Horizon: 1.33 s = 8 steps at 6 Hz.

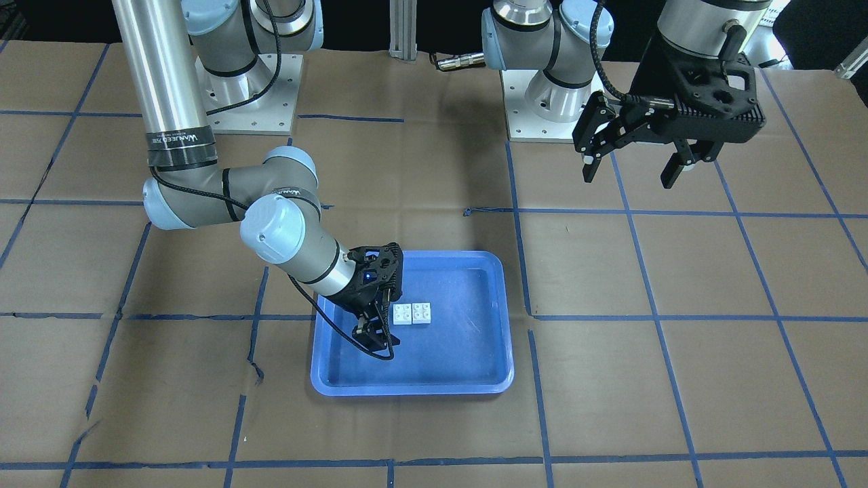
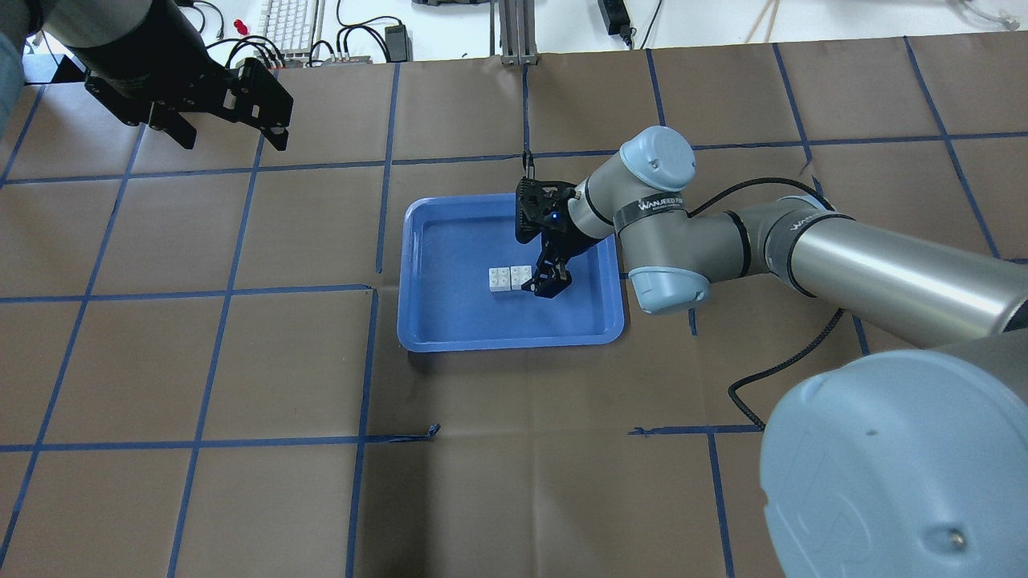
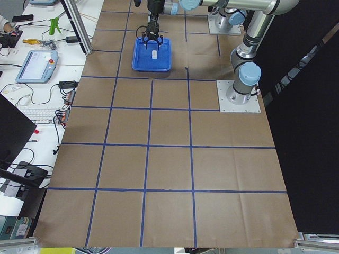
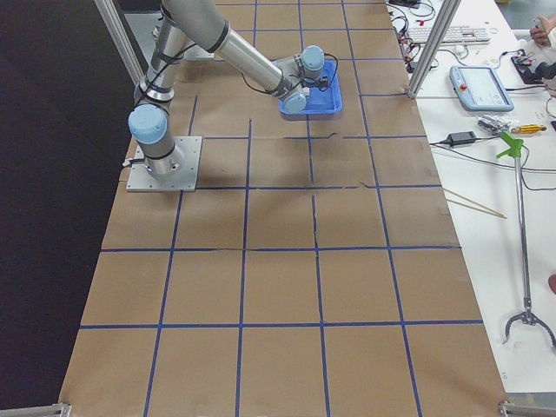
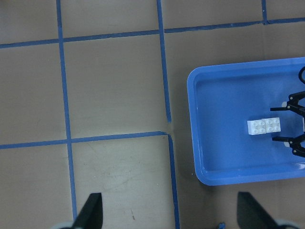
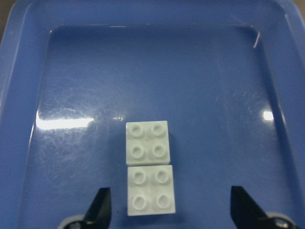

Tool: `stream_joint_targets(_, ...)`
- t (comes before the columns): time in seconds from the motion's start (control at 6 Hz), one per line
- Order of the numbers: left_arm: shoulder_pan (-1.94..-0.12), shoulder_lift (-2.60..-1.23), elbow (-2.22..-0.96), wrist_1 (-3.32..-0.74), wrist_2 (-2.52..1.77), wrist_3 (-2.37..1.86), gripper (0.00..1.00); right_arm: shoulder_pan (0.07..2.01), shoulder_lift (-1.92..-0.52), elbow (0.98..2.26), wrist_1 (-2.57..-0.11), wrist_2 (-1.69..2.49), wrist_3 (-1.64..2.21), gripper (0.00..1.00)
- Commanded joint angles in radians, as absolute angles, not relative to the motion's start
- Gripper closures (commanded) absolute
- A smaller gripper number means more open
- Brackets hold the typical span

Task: Assemble white blocks and place on blue tray

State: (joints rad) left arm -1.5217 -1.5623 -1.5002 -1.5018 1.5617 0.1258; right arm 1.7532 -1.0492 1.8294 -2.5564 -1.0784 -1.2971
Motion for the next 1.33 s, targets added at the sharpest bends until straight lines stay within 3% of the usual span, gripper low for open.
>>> stream_joint_targets(0.0,-1.522,-1.562,-1.5,-1.502,1.562,0.126,0.01,1.741,-1.138,1.766,-2.382,-1.17,-1.203,0.0)
stream_joint_targets(0.5,-1.522,-1.562,-1.5,-1.502,1.562,0.126,0.01,1.73,-1.288,1.695,-2.122,-1.455,-0.726,0.0)
stream_joint_targets(1.17,-1.522,-1.563,-1.5,-1.502,1.562,0.126,0.01,1.584,-1.49,1.53,-1.505,-1.511,-0.258,0.0)
